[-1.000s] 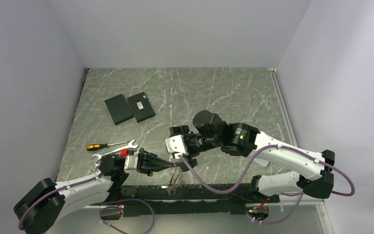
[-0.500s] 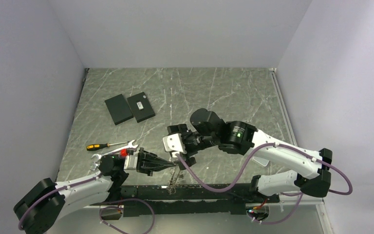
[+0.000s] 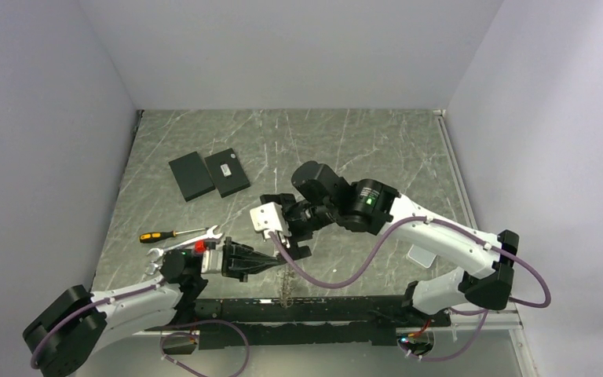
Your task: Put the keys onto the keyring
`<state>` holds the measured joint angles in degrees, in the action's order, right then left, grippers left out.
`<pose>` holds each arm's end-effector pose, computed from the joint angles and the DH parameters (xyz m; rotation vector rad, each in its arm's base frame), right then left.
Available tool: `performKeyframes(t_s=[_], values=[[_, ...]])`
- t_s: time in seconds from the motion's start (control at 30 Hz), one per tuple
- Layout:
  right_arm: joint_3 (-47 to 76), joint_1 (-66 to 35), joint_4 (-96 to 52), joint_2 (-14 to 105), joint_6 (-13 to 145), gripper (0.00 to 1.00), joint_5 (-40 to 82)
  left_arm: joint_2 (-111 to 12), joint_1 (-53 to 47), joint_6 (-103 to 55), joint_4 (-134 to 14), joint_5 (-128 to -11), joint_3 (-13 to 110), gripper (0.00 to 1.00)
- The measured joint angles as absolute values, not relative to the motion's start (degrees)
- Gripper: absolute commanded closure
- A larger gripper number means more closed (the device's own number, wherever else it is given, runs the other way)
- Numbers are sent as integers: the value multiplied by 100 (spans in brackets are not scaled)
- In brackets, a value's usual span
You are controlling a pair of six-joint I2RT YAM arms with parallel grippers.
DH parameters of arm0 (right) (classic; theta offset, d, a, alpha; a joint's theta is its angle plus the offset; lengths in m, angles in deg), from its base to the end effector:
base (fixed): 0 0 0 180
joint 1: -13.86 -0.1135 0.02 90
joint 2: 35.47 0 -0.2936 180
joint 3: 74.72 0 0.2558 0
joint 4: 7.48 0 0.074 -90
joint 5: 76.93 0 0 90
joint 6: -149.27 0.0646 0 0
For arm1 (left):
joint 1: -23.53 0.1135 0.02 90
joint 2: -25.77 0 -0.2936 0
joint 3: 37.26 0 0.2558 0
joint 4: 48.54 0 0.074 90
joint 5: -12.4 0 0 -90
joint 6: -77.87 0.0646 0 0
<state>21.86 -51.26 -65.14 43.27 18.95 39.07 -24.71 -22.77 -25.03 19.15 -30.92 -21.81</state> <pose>0.1037 0.2910 0.3952 -1.9592 1.1823 0.7417 0.0643 -0.1353 0.2570 1.0624 0.7445 -1.3021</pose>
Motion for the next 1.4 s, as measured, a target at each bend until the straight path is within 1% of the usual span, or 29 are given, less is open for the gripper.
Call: performKeyframes(t_s=[0.23,0.37,0.43,0.63,0.8,0.87,0.97,1.03,1.13,1.23,1.4], values=[[3144,-4663,-7281,4696,1989,5,4521,-2047,-2280,-2394,1980,-3554,-2200,100],[3966,-4582,-7915,5232,2057,1,4877,-1979,-2280,-2274,2044,-3617,-2200,100],[4226,-4582,-8166,5503,2112,0,5037,-1981,-2280,-2169,2052,-3707,-2200,100],[4462,-4438,-8505,6089,2381,0,5260,-2086,-2286,-2012,1943,-3720,-2253,100],[4484,-4285,-8420,6152,2638,0,5234,-2045,-2262,-1963,1856,-3989,-2301,100],[4164,-4265,-7948,5881,2746,0,5140,-1984,-2253,-1922,1860,-4126,-2305,100],[3050,-4274,-6649,4989,3030,0,4668,-1874,-2242,-1898,1816,-4336,-2305,100],[2228,-4267,-5642,4316,3250,0,4010,-1695,-2245,-1902,1690,-4367,-2305,100],[1522,-4060,-4435,3783,3679,0,3096,-1061,-2269,-1780,1292,-4404,-2286,100],[1198,-3810,-3642,3663,4223,0,2401,-425,-2269,-1367,411,-4509,-2023,100],[930,-3533,-3146,3781,5172,0,1162,248,-2275,19,-2227,-5318,-710,100]])
